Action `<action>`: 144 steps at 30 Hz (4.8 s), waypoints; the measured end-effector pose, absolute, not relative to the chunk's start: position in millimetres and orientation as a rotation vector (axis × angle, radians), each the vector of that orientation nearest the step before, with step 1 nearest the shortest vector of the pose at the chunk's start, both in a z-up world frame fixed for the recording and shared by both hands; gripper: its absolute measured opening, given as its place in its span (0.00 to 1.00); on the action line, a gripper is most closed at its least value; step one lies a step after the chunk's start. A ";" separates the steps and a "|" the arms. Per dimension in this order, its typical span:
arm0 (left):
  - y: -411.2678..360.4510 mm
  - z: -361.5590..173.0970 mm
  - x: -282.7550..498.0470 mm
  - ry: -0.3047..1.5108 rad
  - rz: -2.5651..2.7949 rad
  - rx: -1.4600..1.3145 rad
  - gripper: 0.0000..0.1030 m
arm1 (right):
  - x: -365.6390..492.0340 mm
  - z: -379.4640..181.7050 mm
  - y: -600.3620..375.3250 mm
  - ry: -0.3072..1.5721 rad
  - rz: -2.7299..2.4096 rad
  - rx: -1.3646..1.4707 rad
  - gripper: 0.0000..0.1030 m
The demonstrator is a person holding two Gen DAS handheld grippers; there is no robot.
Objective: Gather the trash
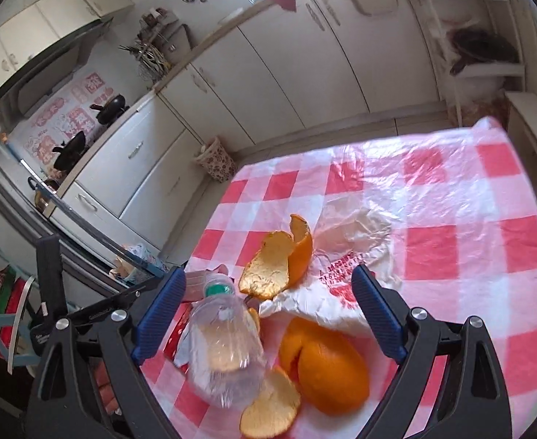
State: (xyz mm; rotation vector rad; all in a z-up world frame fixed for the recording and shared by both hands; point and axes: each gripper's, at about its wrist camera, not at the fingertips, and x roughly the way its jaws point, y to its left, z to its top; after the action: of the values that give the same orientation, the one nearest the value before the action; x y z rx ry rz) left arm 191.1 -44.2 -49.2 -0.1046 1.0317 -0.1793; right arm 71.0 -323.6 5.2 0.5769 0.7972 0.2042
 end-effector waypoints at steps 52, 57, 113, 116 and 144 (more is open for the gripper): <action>-21.0 -87.6 215.2 1.193 -0.204 -0.093 0.64 | 19.0 45.6 -368.3 0.645 0.227 0.597 0.08; -52.0 -96.3 212.9 1.160 -0.189 0.089 0.64 | 15.3 48.0 -376.7 0.630 0.231 0.606 0.08; -421.7 -65.2 -38.8 1.066 -1.037 0.198 0.09 | -153.5 43.4 -583.8 0.502 -0.284 0.628 0.56; -460.5 -91.4 -43.3 1.157 -1.032 0.229 0.12 | -161.0 51.4 -587.9 0.470 -0.301 0.616 0.57; -101.4 -8.9 77.9 0.938 -0.318 -0.227 0.73 | -105.8 62.2 -514.8 0.489 -0.087 0.652 0.66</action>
State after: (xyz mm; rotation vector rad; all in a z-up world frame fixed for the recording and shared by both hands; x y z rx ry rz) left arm 77.9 -101.4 -8.9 -0.2267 0.9382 -0.3175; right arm -105.8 -514.8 62.2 0.6522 0.4893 -0.0872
